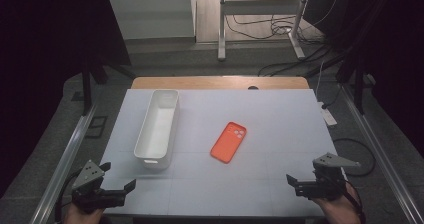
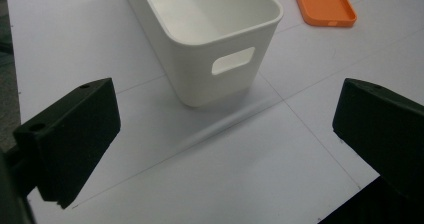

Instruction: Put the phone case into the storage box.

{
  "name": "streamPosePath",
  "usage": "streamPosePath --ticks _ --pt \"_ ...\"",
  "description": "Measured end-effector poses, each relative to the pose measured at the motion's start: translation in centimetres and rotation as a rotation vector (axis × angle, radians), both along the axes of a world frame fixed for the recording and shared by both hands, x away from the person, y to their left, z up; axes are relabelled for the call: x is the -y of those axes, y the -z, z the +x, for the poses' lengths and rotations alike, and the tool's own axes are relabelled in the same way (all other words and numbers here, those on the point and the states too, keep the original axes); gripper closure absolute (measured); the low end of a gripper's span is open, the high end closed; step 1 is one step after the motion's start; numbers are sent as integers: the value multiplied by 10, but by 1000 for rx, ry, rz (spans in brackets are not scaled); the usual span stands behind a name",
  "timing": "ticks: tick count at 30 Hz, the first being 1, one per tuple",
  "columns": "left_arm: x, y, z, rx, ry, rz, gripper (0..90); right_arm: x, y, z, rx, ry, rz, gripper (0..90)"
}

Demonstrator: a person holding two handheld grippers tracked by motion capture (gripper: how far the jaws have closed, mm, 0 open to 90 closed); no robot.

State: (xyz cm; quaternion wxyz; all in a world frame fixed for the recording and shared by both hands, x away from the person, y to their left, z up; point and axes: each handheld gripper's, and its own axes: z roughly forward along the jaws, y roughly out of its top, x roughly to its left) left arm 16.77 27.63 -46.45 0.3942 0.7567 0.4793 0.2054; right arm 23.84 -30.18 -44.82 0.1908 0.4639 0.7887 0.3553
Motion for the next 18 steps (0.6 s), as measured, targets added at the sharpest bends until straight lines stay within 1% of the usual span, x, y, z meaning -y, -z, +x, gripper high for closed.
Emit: streamPosePath --ticks 6,11,13,18 --pt "-1 0 1 -5 6 -17 0 -1 0 -1 -2 -11 -8 0" --pt "-3 0 2 -15 4 -36 0 0 0 -1 -3 -2 -8 0" --pt "-3 1 3 -16 8 -38 0 0 0 -1 -3 0 -7 0" --pt "-2 1 3 -16 17 -26 0 0 0 -1 -6 6 -9 0"
